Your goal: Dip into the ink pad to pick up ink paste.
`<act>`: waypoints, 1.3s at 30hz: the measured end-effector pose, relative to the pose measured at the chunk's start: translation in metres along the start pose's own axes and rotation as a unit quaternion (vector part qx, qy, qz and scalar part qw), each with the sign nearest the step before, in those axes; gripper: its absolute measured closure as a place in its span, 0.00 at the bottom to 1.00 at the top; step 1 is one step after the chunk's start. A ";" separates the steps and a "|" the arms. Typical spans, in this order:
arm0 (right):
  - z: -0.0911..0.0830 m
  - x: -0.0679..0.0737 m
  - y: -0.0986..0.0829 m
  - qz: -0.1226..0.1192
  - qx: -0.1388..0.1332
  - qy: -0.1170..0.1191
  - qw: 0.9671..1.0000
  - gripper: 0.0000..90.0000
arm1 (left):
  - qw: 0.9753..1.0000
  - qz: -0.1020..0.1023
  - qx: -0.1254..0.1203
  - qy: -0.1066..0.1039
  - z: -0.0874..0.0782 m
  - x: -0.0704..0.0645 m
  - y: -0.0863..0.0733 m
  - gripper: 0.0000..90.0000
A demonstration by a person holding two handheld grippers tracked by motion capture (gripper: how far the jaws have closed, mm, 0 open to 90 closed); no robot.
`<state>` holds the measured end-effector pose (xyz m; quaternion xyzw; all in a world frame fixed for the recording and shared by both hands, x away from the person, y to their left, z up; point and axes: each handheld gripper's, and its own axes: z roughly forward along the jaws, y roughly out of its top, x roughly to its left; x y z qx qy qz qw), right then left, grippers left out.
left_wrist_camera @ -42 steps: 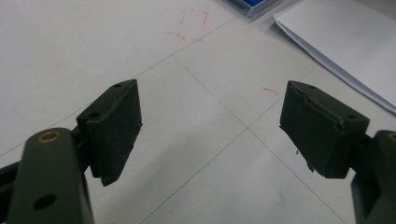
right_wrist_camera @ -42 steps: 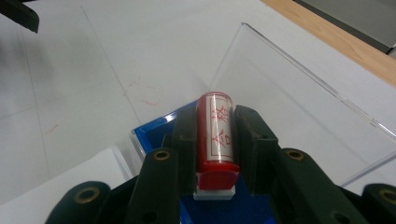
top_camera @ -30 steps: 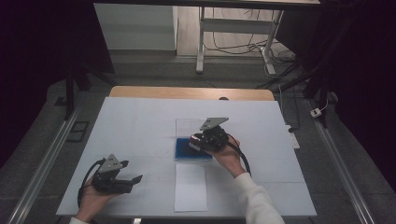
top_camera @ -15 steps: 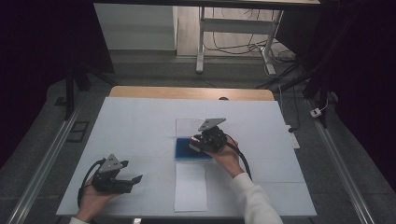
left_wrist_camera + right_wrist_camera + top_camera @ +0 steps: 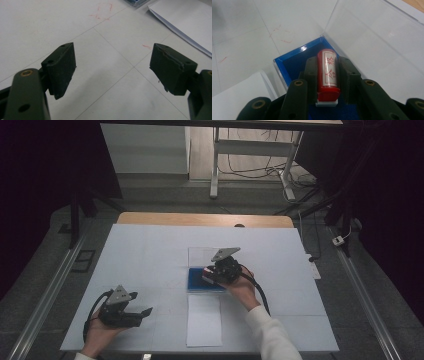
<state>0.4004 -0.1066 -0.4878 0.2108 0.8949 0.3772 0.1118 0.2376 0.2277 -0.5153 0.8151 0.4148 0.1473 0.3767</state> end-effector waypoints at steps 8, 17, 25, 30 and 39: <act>0.000 0.000 0.000 -0.004 0.003 -0.001 1.000 0.78 | 1.000 0.000 0.000 0.000 0.000 0.000 0.000 0.24; 0.000 0.001 0.000 -0.001 0.008 -0.004 1.000 0.78 | 1.000 0.002 0.001 0.000 0.000 0.000 0.000 0.24; 0.001 0.003 0.000 -0.003 0.011 -0.008 1.000 0.78 | 1.000 0.002 0.001 0.001 0.000 -0.001 0.000 0.24; 0.002 0.003 -0.002 -0.008 0.012 -0.010 1.000 0.78 | 1.000 0.003 0.004 0.000 0.001 0.000 0.000 0.24; 0.003 0.004 -0.006 -0.008 0.004 -0.012 1.000 0.78 | 1.000 0.001 0.005 0.000 0.002 0.000 -0.001 0.24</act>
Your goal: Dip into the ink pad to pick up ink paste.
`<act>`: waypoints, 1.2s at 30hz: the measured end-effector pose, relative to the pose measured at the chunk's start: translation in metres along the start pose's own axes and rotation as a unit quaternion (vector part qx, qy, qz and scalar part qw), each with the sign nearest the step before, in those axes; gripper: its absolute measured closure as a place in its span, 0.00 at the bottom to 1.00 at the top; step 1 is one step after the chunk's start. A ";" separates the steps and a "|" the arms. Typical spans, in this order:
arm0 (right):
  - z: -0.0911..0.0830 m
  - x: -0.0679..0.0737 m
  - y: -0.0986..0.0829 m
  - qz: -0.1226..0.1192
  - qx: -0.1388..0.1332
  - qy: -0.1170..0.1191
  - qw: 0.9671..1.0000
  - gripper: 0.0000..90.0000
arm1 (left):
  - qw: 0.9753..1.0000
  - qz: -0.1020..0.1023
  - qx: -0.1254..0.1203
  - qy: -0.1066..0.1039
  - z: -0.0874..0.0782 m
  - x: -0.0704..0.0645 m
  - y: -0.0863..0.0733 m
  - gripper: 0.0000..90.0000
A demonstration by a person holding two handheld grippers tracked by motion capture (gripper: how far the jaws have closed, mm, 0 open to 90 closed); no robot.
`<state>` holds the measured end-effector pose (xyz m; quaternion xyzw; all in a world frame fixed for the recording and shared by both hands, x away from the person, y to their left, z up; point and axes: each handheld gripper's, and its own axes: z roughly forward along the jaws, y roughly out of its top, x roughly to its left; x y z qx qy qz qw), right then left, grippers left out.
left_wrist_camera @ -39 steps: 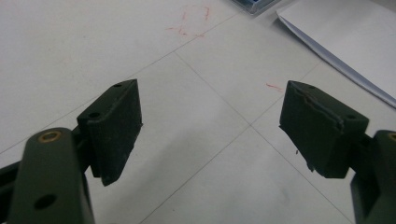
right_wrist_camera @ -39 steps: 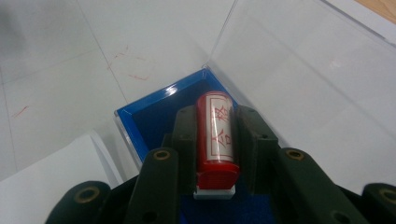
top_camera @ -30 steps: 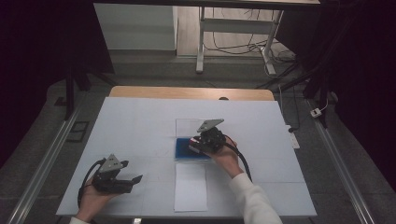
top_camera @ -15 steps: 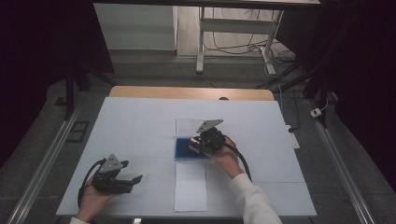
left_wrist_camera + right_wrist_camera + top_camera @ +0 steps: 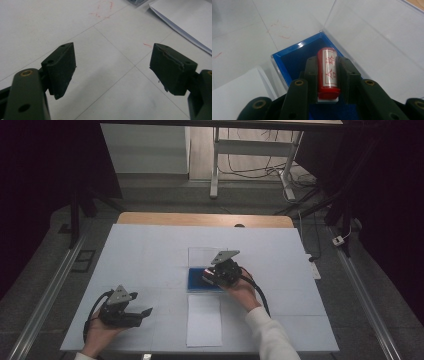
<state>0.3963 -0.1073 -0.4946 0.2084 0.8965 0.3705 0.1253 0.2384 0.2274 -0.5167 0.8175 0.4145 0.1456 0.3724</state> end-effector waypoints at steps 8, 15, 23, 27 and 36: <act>0.000 -0.001 -0.007 0.009 -0.023 0.005 1.000 0.78 | 1.000 0.001 0.001 0.000 0.000 0.000 0.000 0.24; 0.000 0.000 -0.008 -0.001 -0.028 0.003 1.000 0.78 | 1.000 0.000 0.001 0.000 0.000 0.000 -0.001 0.24; 0.000 -0.001 -0.009 0.001 -0.029 0.004 1.000 0.78 | 1.000 -0.002 0.002 0.000 0.001 0.001 -0.001 0.24; 0.001 -0.001 -0.009 0.002 -0.033 0.005 0.999 0.78 | 1.000 -0.004 0.000 -0.001 0.000 0.002 -0.002 0.24; 0.001 -0.001 -0.013 0.008 -0.047 0.005 0.999 0.78 | 1.000 -0.002 0.004 0.002 0.002 0.001 -0.001 0.24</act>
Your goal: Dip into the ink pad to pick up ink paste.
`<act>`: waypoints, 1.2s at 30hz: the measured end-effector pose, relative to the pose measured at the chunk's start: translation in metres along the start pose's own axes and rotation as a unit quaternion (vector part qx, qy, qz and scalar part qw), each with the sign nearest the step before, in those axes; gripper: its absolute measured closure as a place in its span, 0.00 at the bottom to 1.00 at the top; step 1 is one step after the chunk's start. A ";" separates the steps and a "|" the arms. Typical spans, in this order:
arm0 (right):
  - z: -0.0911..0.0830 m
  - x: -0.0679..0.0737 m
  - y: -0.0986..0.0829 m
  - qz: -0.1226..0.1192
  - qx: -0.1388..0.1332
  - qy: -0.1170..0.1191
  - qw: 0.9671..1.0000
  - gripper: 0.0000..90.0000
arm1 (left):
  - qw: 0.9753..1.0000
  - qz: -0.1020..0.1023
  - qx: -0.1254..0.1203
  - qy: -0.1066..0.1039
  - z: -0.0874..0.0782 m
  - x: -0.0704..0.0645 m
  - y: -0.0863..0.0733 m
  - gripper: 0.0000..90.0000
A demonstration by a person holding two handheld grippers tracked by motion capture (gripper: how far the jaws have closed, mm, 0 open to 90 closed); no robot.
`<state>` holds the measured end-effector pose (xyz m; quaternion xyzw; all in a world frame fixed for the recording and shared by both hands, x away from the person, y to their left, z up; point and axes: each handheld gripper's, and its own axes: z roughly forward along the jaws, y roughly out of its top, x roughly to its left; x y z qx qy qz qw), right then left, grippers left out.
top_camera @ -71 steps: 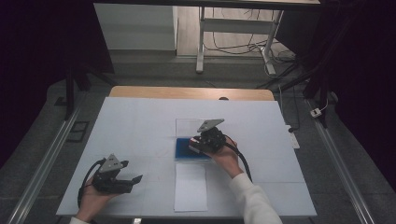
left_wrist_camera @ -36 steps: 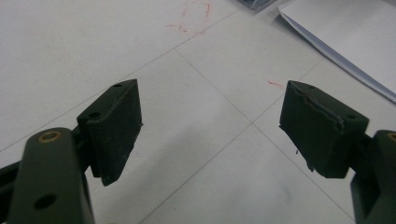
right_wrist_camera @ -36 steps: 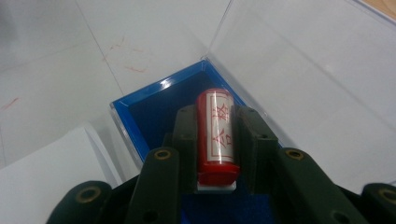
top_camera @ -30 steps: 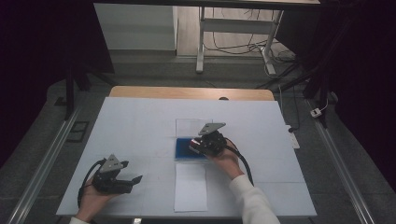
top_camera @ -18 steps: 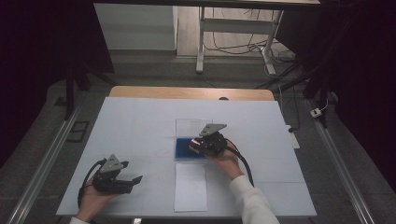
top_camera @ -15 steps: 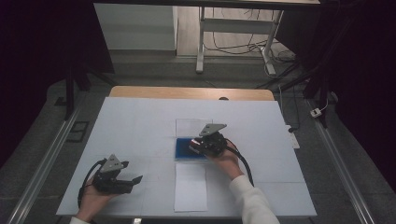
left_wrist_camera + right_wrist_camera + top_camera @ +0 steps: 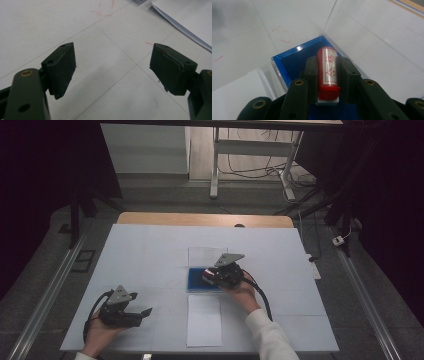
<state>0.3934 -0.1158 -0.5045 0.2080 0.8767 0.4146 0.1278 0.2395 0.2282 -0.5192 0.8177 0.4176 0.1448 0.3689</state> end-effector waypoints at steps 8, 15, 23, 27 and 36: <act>-0.002 0.003 0.010 -0.008 0.020 -0.008 1.000 0.78 | 1.000 -0.004 -0.004 0.001 -0.002 0.000 0.000 0.24; -0.019 0.003 0.021 -0.005 -0.032 -0.012 0.999 0.78 | 1.000 -0.006 -0.010 0.002 -0.004 0.001 0.001 0.24; -0.033 -0.001 0.025 0.012 -0.049 0.003 0.999 0.78 | 1.000 -0.004 -0.011 0.000 -0.004 0.000 0.001 0.24; -0.035 0.002 0.027 0.005 -0.045 0.002 0.999 0.78 | 1.000 -0.002 -0.012 -0.001 -0.005 0.000 0.001 0.24; -0.038 0.001 0.030 0.006 -0.043 -0.003 0.999 0.78 | 1.000 -0.002 -0.011 0.002 -0.004 -0.001 0.002 0.24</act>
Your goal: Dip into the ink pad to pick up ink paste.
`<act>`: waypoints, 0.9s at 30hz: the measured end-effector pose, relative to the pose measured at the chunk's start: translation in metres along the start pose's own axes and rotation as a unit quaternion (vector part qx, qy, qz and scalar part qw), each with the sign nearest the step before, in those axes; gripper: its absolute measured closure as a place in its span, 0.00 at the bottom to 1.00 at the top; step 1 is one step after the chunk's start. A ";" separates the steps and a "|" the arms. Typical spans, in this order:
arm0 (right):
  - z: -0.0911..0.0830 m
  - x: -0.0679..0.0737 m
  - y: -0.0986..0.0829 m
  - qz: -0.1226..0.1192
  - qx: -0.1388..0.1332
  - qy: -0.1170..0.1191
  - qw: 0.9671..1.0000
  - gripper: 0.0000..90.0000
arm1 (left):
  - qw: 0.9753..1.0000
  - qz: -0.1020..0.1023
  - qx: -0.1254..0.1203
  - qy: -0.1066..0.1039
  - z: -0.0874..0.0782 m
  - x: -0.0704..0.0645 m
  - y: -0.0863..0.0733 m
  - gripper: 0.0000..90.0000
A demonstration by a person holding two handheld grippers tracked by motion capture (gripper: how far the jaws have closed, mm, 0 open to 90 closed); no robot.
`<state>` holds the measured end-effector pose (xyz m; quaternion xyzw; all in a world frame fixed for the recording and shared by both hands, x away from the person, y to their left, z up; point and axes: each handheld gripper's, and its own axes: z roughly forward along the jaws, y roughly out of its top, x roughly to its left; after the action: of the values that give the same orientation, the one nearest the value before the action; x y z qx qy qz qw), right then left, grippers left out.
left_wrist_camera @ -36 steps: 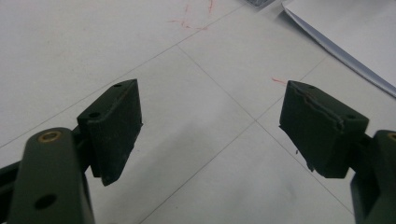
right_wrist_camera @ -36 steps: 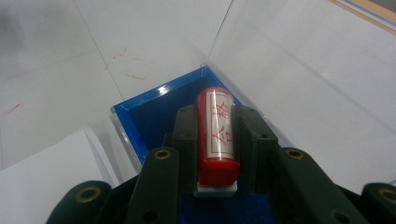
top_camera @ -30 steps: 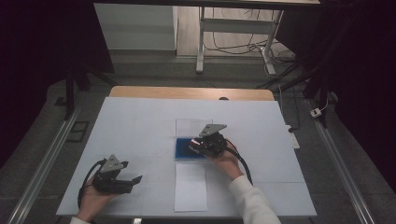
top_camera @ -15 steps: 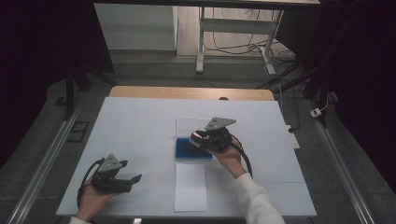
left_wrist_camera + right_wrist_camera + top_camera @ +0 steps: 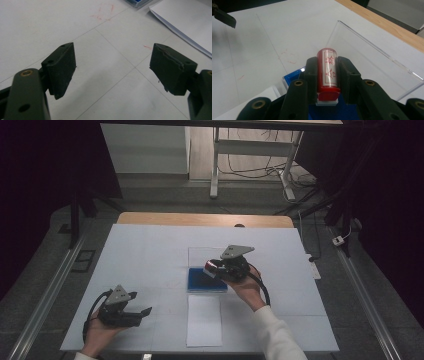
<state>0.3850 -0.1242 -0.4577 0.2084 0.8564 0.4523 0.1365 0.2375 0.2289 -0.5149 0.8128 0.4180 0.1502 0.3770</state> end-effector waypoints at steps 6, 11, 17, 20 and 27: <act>0.008 0.000 -0.002 -0.002 0.011 -0.002 1.000 0.78 | 1.000 0.000 0.000 0.000 0.000 0.000 0.000 0.24; 0.014 0.000 -0.001 -0.006 0.021 -0.002 1.000 0.78 | 1.000 -0.001 0.002 0.001 0.001 0.001 -0.001 0.24; 0.019 -0.003 -0.004 -0.002 0.036 -0.004 0.999 0.78 | 1.000 0.000 0.004 0.000 0.002 0.000 -0.001 0.24; 0.024 -0.003 -0.006 -0.007 0.050 -0.006 0.999 0.78 | 1.000 0.000 0.005 0.000 0.002 0.001 -0.001 0.24; 0.038 -0.002 -0.013 -0.017 0.089 -0.003 0.996 0.78 | 1.000 -0.001 0.007 0.000 0.003 0.002 -0.002 0.24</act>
<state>0.4002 -0.1042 -0.4896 0.2063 0.8964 0.3708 0.1278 0.2390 0.2295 -0.5183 0.8148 0.4202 0.1469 0.3715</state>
